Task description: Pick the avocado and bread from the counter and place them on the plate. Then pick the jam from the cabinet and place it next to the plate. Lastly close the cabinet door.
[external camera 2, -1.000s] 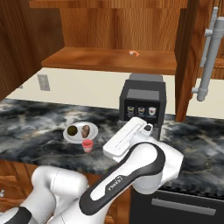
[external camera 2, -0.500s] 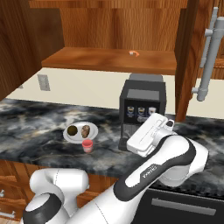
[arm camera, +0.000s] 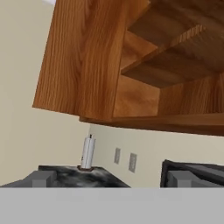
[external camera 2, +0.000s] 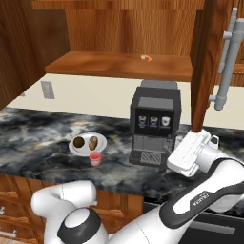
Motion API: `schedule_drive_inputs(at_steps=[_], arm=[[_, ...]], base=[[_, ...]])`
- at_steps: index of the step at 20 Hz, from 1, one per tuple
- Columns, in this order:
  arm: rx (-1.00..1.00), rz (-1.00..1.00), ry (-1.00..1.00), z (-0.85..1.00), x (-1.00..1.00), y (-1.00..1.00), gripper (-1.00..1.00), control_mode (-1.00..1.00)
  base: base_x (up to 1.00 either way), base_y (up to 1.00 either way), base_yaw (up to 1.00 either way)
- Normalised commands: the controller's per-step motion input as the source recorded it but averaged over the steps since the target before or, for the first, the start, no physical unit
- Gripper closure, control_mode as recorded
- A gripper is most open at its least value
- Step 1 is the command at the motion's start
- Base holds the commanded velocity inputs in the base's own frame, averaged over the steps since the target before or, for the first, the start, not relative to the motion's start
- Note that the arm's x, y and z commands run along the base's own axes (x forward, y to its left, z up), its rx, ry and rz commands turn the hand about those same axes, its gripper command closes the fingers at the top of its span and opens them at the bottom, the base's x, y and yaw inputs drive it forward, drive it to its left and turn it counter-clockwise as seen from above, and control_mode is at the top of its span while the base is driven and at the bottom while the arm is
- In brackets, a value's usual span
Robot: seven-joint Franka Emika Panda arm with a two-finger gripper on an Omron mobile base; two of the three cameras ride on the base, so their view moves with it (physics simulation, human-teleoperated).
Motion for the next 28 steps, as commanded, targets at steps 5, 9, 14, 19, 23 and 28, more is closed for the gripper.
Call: schedule_drive_inputs(at_steps=[5,9,14,19,23,28], arm=[[0.07,0.00,0.00,-0.04,0.00,-0.62,-1.00,-1.00],[0.08,0.00,0.00,-0.13,0.00,-0.62,-1.00,-1.00],[0.07,0.00,0.00,0.00,0.05,-0.66,-1.00,-1.00],[0.03,0.00,0.00,0.00,0.12,-0.64,-1.00,-1.00],[0.00,0.00,-0.03,0.00,0.15,-0.44,-1.00,-1.00],[0.00,0.00,0.00,0.01,0.31,-0.28,-1.00,-1.00]], base=[[0.00,0.00,0.00],[0.00,0.00,0.00],[0.00,0.00,0.00],[0.00,0.00,0.00],[0.00,0.00,0.00],[0.00,0.00,0.00]])
